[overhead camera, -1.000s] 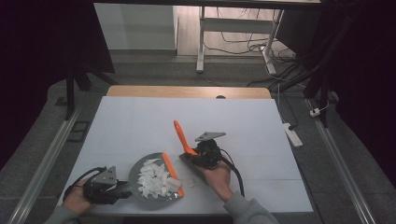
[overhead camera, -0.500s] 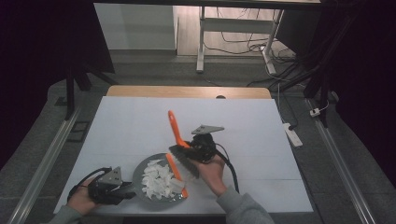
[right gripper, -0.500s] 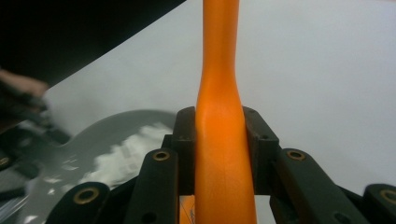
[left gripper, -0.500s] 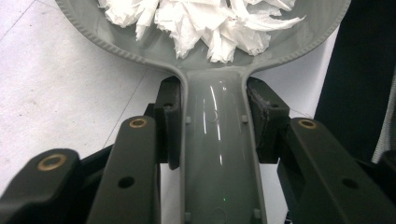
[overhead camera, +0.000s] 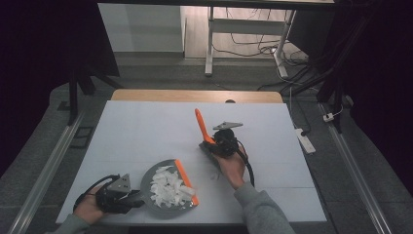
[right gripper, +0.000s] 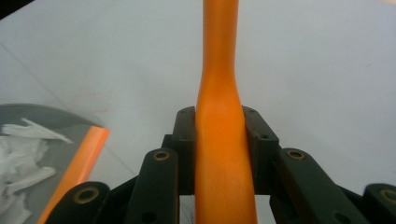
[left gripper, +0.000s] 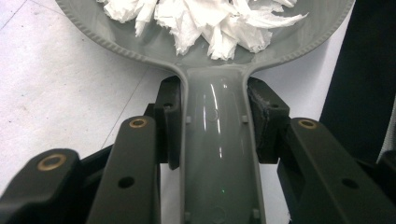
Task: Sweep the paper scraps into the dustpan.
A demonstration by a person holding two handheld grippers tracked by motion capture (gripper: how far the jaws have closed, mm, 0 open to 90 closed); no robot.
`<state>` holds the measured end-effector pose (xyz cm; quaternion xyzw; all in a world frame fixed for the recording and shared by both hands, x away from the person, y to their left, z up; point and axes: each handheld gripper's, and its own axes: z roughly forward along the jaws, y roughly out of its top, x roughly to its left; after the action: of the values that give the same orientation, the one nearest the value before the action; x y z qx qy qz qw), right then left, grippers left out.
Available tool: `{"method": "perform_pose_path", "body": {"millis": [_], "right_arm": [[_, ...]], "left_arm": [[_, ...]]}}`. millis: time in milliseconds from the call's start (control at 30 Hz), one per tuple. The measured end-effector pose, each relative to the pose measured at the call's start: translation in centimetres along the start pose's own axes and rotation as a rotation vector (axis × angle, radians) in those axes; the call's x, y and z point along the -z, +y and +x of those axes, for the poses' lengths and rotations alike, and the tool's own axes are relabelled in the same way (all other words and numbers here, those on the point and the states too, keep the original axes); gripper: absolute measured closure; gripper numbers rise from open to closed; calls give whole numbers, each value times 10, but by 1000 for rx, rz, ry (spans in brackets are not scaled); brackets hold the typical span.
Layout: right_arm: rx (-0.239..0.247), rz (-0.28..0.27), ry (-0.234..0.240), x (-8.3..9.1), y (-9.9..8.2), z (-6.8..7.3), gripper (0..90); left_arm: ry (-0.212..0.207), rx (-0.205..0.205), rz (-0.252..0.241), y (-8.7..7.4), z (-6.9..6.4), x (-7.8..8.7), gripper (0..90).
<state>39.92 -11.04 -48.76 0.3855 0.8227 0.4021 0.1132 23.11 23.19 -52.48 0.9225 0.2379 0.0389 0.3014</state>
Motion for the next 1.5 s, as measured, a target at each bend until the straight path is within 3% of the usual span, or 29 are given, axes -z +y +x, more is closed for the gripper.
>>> {"method": "perform_pose_path", "body": {"millis": [33,67,100,133,200,267,300,367,400,467,533,800,1000,1067,1133,1300,1500], "right_arm": [[-16,1,27,0,-1,4,704],[-6,14,76,-2,-2,18,704],[-6,14,76,-2,-2,18,704],[10,28,126,-7,-5,36,704],[13,31,147,-9,-5,43,704],[43,35,230,-17,-4,71,704],[43,35,230,-17,-4,71,704],[-3,18,326,-20,-1,80,704],[-2,6,337,-19,2,83,704],[27,-33,324,-12,7,83,704],[16,-66,308,-3,11,75,704],[-38,-142,137,29,20,10,704],[-40,-101,24,26,17,-20,704],[-48,-72,14,22,13,-25,704],[-42,-48,13,19,8,-25,704],[-32,1,60,11,-8,-11,704],[34,33,150,6,-13,31,704]], "left_arm": [[1,2,0,1,0,-1,615],[3,5,1,2,0,-1,615],[3,6,1,3,-1,-2,615],[3,6,5,4,-1,-3,615],[7,10,8,6,-2,-5,615],[7,9,9,7,-3,-6,615],[7,9,10,8,-3,-6,615],[6,10,8,8,-3,-6,615],[7,11,7,8,-3,-6,615],[7,10,8,8,-3,-6,615],[7,10,8,8,-3,-6,615],[6,14,6,8,-2,-7,615],[7,15,5,7,-2,-7,615],[9,17,4,7,-3,-7,615],[7,19,3,7,-2,-7,615],[9,23,2,8,-3,-7,615],[12,29,10,12,-4,-9,615]]}}
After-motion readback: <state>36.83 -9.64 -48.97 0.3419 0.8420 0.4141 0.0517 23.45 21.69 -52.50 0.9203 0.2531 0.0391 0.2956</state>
